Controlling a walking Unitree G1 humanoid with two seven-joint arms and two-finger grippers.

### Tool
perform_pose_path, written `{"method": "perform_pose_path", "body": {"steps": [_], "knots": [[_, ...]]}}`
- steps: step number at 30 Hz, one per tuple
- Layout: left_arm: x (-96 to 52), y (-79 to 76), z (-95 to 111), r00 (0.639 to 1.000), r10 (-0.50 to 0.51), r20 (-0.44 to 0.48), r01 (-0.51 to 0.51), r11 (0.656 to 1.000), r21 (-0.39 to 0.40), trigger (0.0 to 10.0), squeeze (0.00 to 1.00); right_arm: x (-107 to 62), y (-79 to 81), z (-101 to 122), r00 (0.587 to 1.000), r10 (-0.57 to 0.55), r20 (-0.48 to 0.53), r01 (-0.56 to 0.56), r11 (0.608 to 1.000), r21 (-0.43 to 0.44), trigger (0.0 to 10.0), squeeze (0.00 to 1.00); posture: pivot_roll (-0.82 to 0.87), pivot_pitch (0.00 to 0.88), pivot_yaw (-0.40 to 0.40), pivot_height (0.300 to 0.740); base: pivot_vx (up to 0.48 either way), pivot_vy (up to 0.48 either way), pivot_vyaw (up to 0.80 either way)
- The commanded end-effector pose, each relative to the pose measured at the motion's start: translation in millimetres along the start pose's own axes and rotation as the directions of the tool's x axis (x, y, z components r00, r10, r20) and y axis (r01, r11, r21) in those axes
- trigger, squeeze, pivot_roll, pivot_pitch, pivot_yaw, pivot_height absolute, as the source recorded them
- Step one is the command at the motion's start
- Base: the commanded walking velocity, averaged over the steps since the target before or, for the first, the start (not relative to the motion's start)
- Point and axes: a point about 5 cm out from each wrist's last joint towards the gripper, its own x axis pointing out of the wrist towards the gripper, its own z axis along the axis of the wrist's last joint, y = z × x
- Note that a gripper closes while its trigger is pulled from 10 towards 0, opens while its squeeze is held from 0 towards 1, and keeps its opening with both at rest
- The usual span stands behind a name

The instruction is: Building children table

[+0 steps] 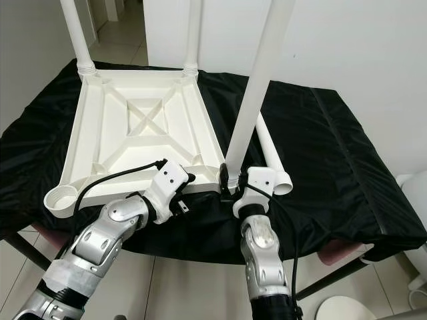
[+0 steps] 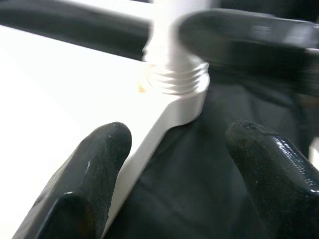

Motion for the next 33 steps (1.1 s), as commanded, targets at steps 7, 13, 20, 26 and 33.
{"method": "perform_pose_path", "body": {"steps": [7,13,20,26,33], "knots": [[-3.1,37.2,-22.2,0.93,0.33,-0.161,-0.332,0.943,0.019,10.0,0.0,-12.4,-2.9,-4.9,1.0,-0.014,-0.013,0.014,1.0,0.01,10.0,0.0,0.03,0.0,-0.055,0.74,0.0,0.0,0.0],[-4.9,41.8,-30.7,0.906,0.36,-0.221,-0.36,0.932,0.043,10.0,0.0,-11.1,-3.2,-4.3,1.0,-0.016,-0.012,0.016,1.0,0.013,10.0,0.0,0.03,0.0,-0.052,0.74,0.0,0.0,0.0],[-4.2,40.2,-32.6,0.914,0.329,-0.239,-0.325,0.944,0.055,10.0,0.0,-9.9,-5.8,-3.6,1.0,-0.018,-0.012,0.018,1.0,0.006,10.0,0.0,0.03,0.0,-0.054,0.74,0.0,0.0,0.0],[-4.7,41.2,-33.0,0.913,0.329,-0.242,-0.332,0.943,0.028,1.8,0.0,-8.8,-8.0,-3.6,1.0,-0.022,-0.011,0.022,1.0,0.0,10.0,0.0,0.03,0.0,-0.053,0.74,0.0,0.0,0.0],[-6.7,42.2,-34.0,0.911,0.334,-0.24,-0.339,0.94,0.021,0.0,0.0,-9.0,-7.9,-3.9,1.0,-0.027,-0.013,0.026,1.0,-0.004,10.0,0.0,0.03,0.0,-0.05,0.74,0.0,0.0,0.0]]}}
